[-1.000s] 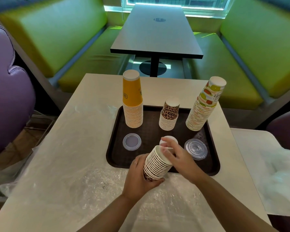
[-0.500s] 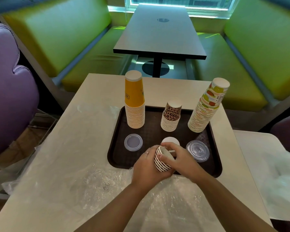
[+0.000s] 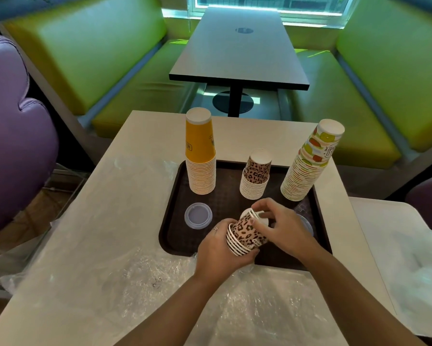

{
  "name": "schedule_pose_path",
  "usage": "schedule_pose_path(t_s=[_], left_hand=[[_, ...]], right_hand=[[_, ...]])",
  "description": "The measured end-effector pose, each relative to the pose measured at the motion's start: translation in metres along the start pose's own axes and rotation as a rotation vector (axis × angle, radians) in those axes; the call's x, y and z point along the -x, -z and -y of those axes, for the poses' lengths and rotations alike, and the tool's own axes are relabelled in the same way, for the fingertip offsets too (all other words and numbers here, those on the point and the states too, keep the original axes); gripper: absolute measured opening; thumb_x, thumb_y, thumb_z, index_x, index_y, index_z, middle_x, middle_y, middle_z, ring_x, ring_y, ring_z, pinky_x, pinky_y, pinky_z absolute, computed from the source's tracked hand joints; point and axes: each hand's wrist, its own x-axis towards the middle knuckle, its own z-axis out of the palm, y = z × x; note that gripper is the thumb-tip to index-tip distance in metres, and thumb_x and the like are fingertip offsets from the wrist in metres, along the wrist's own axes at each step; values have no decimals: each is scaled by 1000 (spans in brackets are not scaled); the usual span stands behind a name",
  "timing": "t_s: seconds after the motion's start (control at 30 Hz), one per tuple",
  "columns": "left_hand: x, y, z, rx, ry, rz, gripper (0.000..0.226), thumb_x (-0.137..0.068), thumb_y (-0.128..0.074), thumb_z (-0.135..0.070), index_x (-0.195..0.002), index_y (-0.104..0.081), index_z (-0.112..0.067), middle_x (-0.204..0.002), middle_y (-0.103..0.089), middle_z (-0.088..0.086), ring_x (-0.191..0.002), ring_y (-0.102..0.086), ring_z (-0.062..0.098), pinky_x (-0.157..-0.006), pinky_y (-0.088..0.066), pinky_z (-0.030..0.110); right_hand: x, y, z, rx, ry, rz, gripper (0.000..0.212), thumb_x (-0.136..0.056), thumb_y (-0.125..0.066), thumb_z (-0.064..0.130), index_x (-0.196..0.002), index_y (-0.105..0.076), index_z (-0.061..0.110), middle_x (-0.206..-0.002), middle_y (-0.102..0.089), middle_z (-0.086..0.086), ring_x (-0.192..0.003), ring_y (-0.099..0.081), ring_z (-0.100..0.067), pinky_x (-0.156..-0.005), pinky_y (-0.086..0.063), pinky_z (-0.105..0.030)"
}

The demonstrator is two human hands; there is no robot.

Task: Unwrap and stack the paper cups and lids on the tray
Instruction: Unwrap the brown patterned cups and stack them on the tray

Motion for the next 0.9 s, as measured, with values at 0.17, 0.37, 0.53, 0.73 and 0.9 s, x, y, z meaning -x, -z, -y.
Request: schedule_pose_path(t_s=[0.17, 0.37, 0.53, 0.73, 0.9], left_hand=[[-2, 0, -1, 27, 22, 5, 76, -55, -69, -64, -120, -50, -28, -104, -61, -16, -93, -59, -1, -79, -54, 21], [-4, 3, 0, 93, 58, 7, 73, -55, -72, -63, -117, -51, -31, -101, -63, -17, -93, -61, -2, -77, -53, 16], [-7, 9, 2, 135, 93, -21, 69, -55, -76, -61, -114, -52, -32, -99, -62, -17, -94, -60, 1, -76, -53, 18], [-9, 7, 5, 109, 118, -4, 74, -57, -78, -59, -119, -47, -35, -107, -56, -20, -101, -56, 4, -82, -52, 17], [-12, 7, 6, 128, 142, 8, 75, -56, -78, -60, -120, -48, -35, -108, -56, -21, -102, -56, 5, -83, -53, 18]], right_hand=[[-2, 17, 12, 257, 228, 323, 57, -91, -56, 17, -136, -36, 44, -140, -37, 15, -122, -42, -3, -83, -54, -20], [-13, 11, 10, 892, 489, 235, 80, -76, -73, 13, -143, -31, 31, -148, -29, 3, -136, -25, -21, -106, -37, -40], [-45, 22, 4, 555, 513, -163, 81, -55, -87, 22, -127, -50, 17, -122, -58, -6, -115, -48, -26, -89, -49, -50], [-98, 37, 12, -38, 152, -414, 81, -65, -85, 20, -131, -38, 7, -126, -56, -9, -114, -53, -18, -89, -43, -24], [-123, 26, -11, -95, 13, -433, 80, -66, -85, 22, -129, -39, 5, -129, -55, -13, -120, -52, -27, -94, -41, -28]])
